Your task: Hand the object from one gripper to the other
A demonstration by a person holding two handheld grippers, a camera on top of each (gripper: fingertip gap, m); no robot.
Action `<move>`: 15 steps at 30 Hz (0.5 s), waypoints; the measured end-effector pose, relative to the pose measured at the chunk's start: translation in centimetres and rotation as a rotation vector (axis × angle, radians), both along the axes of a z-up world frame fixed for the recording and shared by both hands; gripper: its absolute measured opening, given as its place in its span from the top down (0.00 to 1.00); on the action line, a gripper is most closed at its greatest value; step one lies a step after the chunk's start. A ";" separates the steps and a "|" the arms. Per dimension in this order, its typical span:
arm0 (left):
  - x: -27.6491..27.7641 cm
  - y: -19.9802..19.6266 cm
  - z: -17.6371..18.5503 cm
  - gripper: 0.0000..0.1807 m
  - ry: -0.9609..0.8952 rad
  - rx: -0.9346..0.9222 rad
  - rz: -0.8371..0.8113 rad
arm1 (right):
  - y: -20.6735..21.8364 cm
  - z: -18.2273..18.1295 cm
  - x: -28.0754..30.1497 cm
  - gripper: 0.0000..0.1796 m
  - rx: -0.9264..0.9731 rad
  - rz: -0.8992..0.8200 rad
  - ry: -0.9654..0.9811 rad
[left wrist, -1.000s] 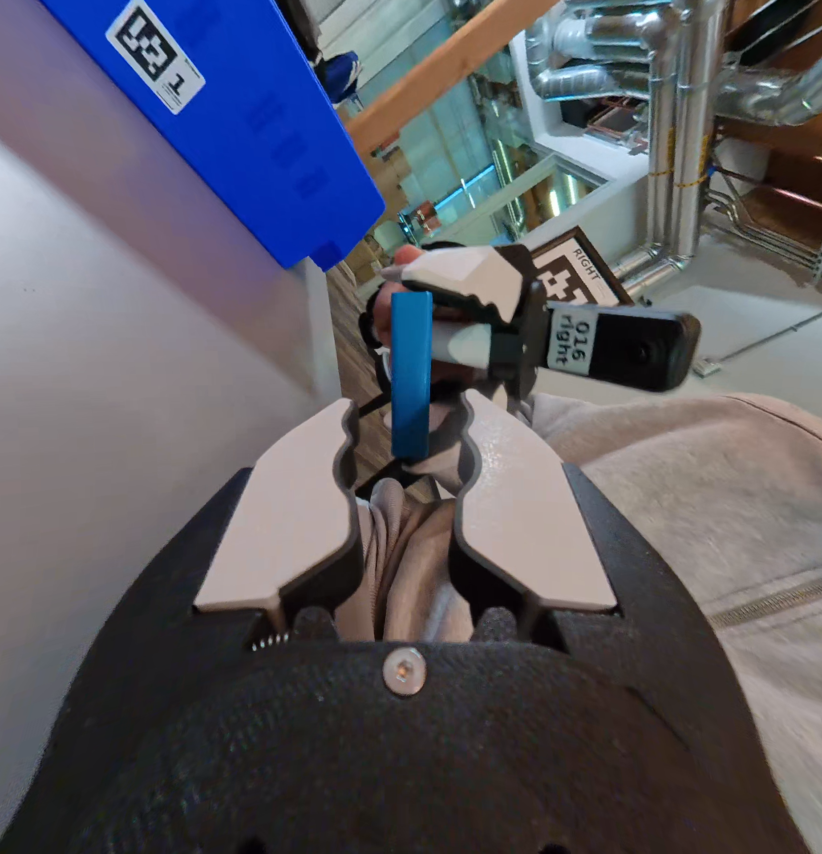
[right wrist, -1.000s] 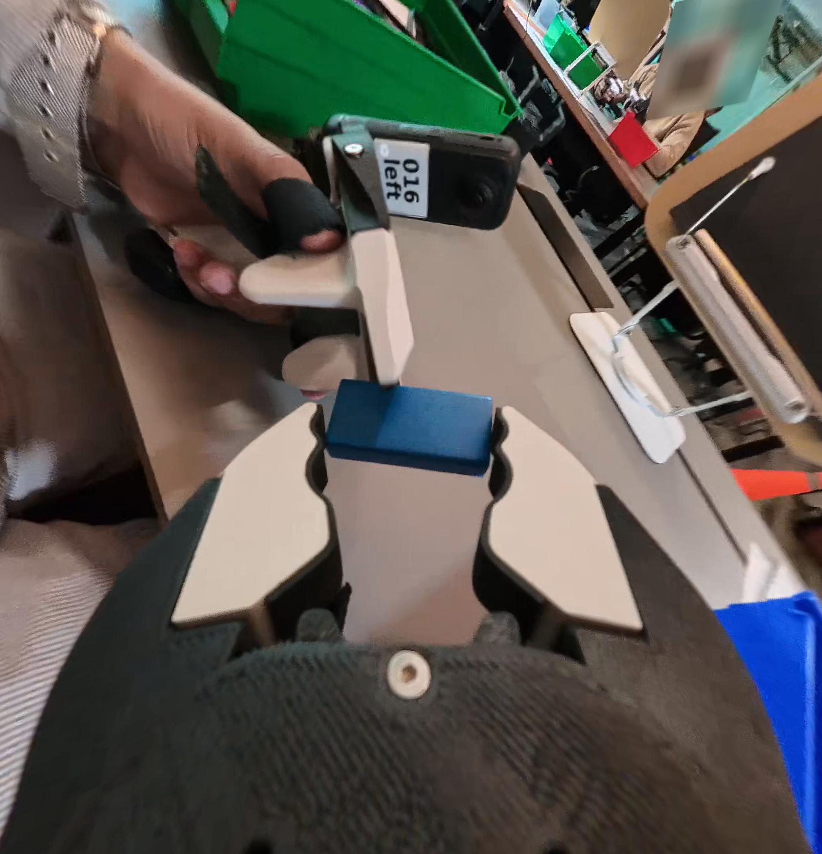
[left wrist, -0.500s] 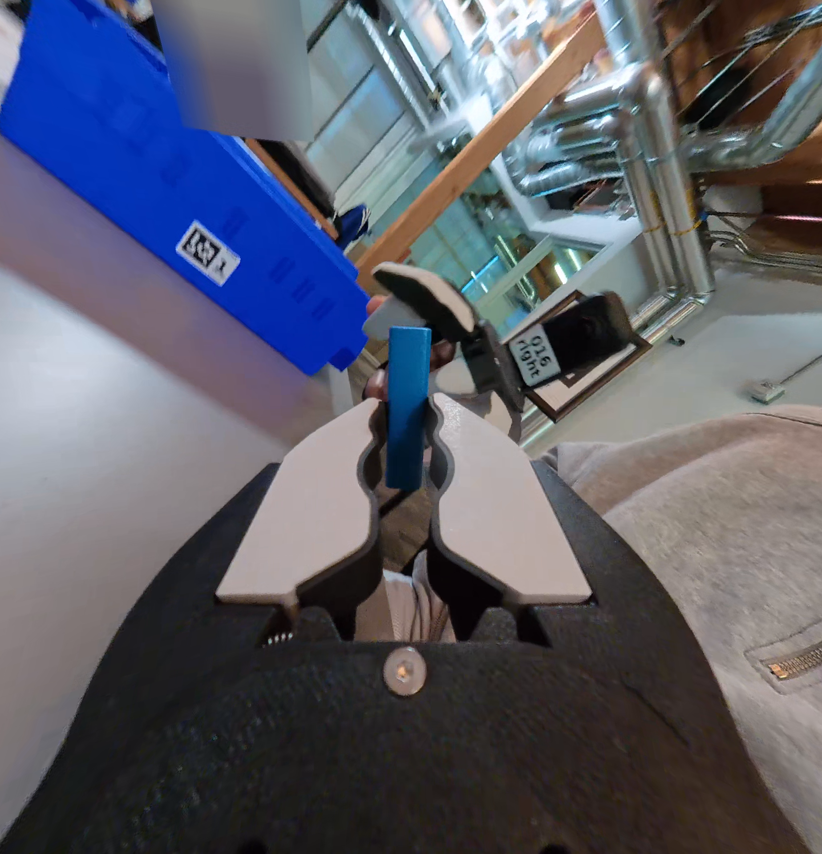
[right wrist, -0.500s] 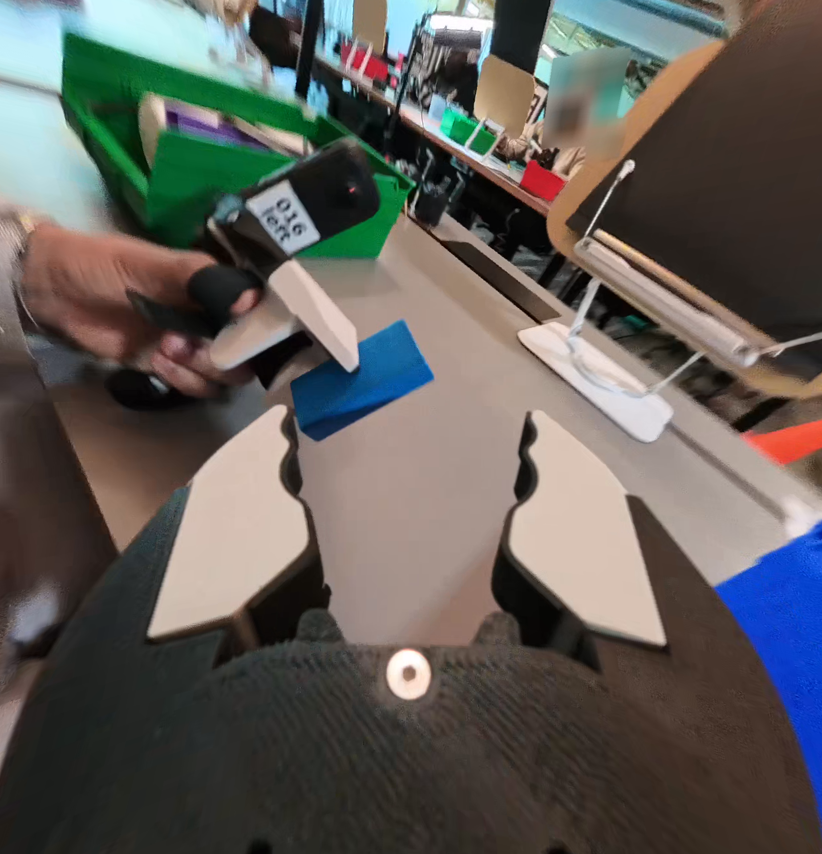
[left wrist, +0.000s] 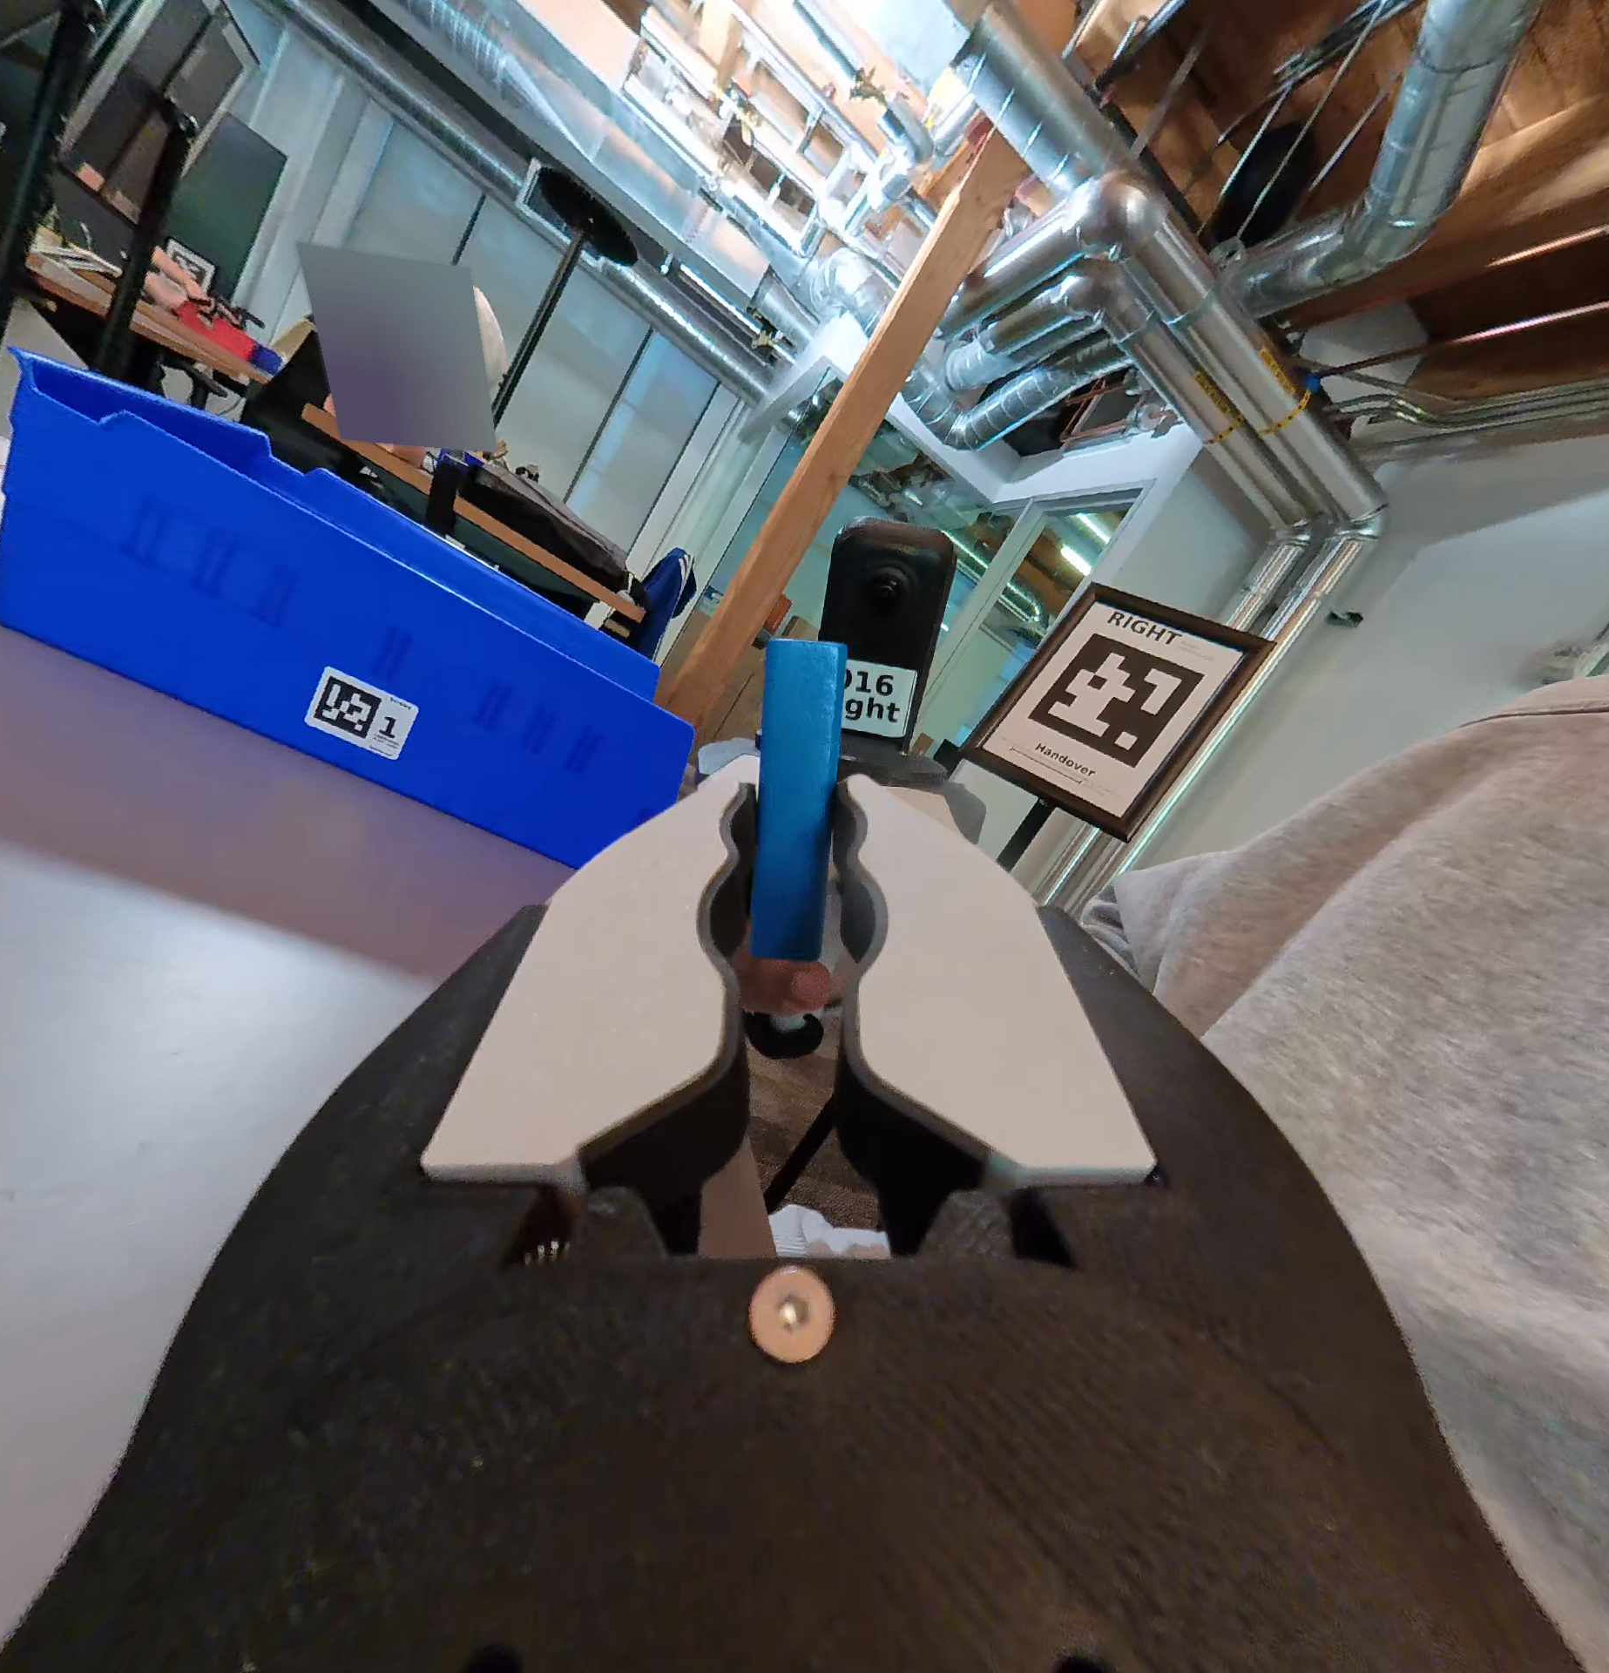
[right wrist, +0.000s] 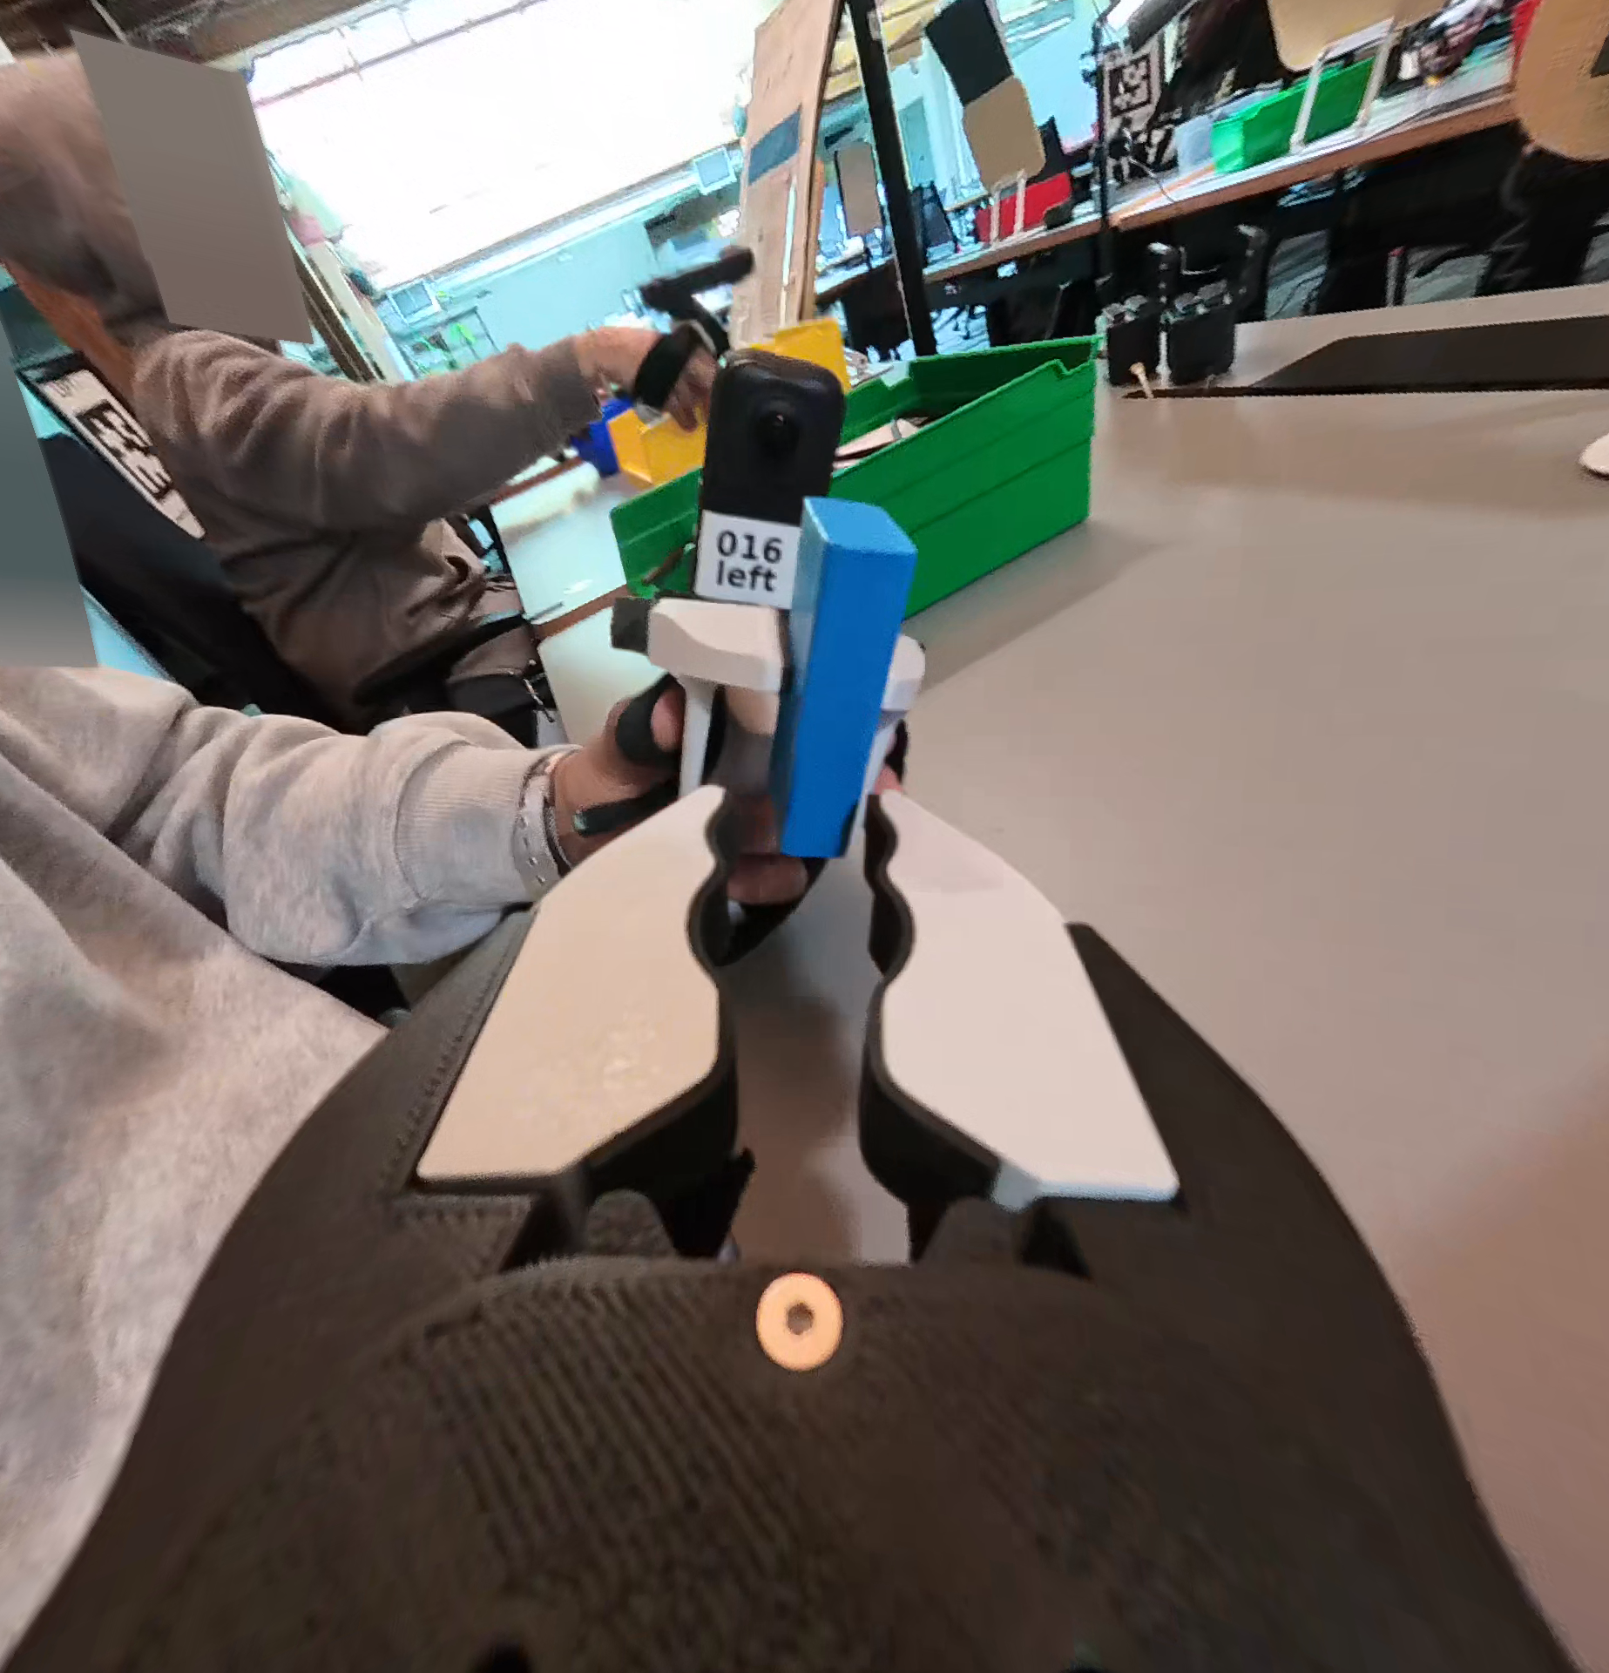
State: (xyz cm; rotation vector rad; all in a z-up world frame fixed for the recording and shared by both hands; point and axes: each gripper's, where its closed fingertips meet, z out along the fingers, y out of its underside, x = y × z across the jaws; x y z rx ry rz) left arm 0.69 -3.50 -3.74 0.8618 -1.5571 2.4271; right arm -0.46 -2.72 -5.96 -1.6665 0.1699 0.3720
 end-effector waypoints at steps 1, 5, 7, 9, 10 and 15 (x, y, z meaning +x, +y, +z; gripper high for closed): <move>0.0 -0.1 0.1 0.91 -0.002 -0.007 -0.001 | 0.1 0.2 0.0 0.85 0.013 -0.002 0.018; -0.1 -0.3 0.3 0.91 0.000 -0.028 -0.005 | 0.0 0.2 0.1 0.91 0.026 0.008 0.083; -0.1 -0.2 0.3 0.91 0.015 -0.041 -0.015 | -0.1 0.3 0.2 0.91 0.032 0.009 0.087; 0.1 0.0 0.1 0.90 0.035 -0.042 -0.011 | -0.3 0.5 0.5 0.91 0.036 -0.014 0.069; 0.4 0.1 -0.1 0.87 0.048 -0.033 0.006 | -0.4 0.6 0.8 0.91 0.037 -0.032 0.055; 1.6 0.5 -1.5 0.77 0.091 0.076 0.112 | -1.6 0.1 3.5 0.91 -0.029 -0.196 -0.061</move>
